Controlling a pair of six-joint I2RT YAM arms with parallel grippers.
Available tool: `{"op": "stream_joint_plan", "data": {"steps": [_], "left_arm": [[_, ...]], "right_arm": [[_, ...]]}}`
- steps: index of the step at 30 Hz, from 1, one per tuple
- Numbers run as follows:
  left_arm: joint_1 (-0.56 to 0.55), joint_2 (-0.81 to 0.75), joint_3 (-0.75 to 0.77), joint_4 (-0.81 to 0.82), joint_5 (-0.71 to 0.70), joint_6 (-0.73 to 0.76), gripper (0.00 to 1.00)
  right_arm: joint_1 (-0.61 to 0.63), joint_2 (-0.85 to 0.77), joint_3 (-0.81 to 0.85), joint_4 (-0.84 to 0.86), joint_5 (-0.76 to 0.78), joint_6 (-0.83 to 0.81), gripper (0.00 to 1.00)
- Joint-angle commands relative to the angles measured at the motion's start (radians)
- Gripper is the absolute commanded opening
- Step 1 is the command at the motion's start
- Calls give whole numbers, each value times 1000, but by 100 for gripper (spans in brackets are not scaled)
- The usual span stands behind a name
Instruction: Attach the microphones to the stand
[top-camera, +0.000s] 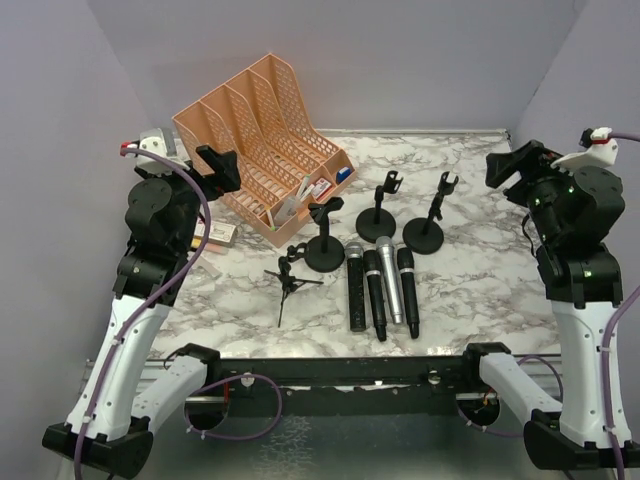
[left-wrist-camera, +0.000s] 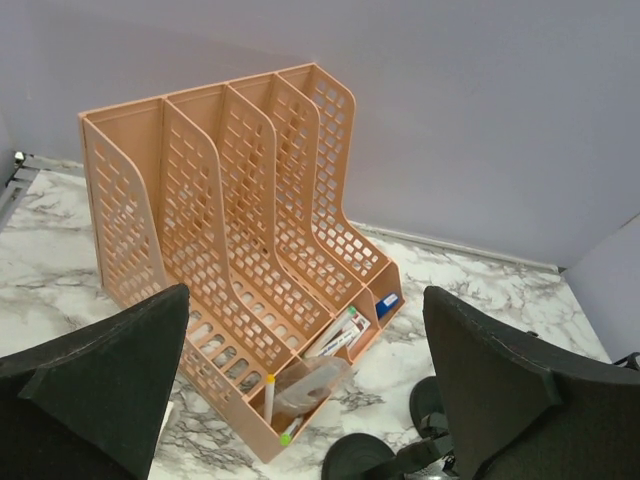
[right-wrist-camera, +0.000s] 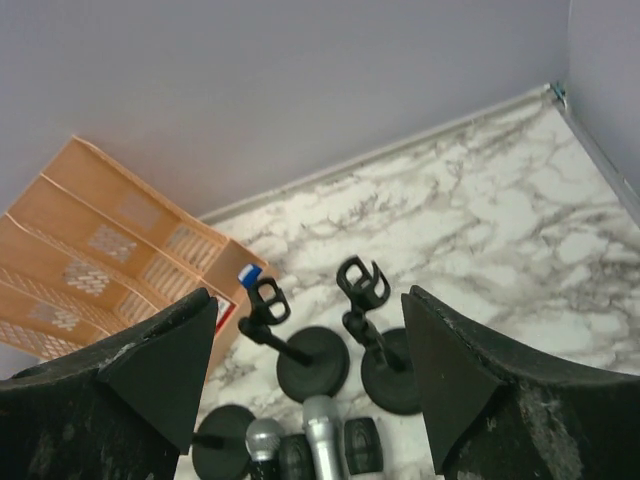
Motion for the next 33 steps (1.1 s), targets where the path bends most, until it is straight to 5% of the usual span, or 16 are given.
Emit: {"op": "stream_joint_plan", "data": {"steps": [1,8,19,27,33], "left_arm": [[-7,4,-65,79,74,-15,99],[-32,66,-95,172,249,0,99],[-72,192,-34,274,597,3,99],[-99,195,-65,373,582,-67,99],[-99,169,-99,397,553,-85,99]], "right_arm": [[-6,-4,-26,-206,-5,15,80],[-6,24,-115,-346,-144,-43,82],[-6,10,-408,-285,-334,31,78],[18,74,-624,-126,-415,114,67],[141,154,-684,-61,-302,160,67]]}}
